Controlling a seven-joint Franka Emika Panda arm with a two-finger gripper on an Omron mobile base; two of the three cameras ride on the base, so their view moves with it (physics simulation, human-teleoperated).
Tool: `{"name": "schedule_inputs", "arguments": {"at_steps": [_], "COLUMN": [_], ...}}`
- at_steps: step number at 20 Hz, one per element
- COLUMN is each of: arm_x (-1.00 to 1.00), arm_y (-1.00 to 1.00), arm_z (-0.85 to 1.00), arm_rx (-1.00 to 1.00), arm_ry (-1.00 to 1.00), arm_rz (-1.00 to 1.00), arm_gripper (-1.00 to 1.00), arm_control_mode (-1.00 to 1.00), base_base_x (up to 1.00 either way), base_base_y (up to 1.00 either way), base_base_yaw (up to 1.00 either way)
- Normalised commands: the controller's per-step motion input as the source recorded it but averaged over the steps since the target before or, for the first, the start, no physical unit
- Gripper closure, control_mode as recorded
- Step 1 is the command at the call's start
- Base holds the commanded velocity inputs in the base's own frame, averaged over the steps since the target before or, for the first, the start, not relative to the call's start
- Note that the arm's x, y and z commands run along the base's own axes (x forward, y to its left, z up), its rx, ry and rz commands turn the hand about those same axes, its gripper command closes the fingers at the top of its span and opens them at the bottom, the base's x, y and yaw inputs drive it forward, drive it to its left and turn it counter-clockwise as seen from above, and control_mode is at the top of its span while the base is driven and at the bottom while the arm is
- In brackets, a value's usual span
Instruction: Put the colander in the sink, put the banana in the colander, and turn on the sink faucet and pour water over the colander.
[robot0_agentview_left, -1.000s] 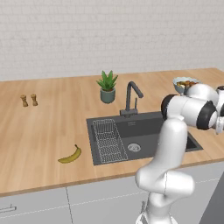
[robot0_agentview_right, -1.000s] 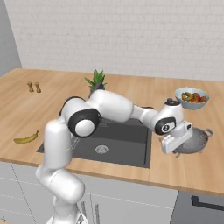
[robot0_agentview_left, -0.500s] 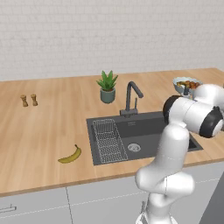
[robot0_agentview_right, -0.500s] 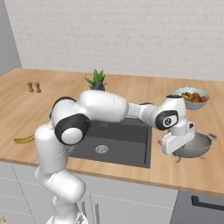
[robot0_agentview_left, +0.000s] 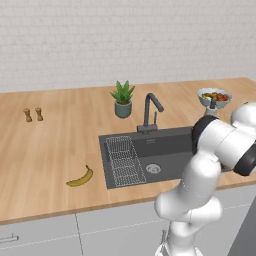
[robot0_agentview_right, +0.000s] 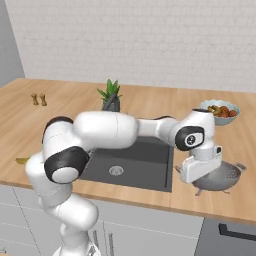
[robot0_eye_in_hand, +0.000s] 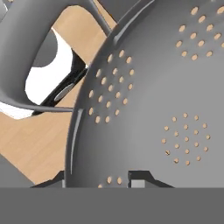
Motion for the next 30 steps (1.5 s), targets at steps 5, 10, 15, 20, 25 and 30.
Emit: {"name": "schedule_inputs", "arguments": {"at_steps": [5, 10, 15, 20, 25, 30], "arm_x": [-0.43, -0.27, 0.03, 0.21, 0.61, 0.84], "arm_y": [0.50, 0.61, 0.76, 0.57, 0.30, 0.04], "arm_z": [0.15, 0.04, 0.00, 0.00, -0.01, -0.09], "arm_rx": [0.03, 0.05, 0.00, 0.03, 0.22, 0.31], "arm_ry": [-0.01, -0.09, -0.04, -0.01, 0.01, 0.02], "arm_rz": [0.11, 0.33, 0.59, 0.74, 0.65, 0.61], "arm_gripper": [1.00, 1.00, 1.00, 1.00, 1.00, 1.00], "arm_control_mode": [-1.00, -1.00, -1.00, -1.00, -1.00, -1.00], "base_base_x": [0.00, 0.00, 0.00, 0.00, 0.00, 0.00], "base_base_y": [0.00, 0.00, 0.00, 0.00, 0.00, 0.00], "base_base_yaw": [0.00, 0.00, 0.00, 0.00, 0.00, 0.00]}}
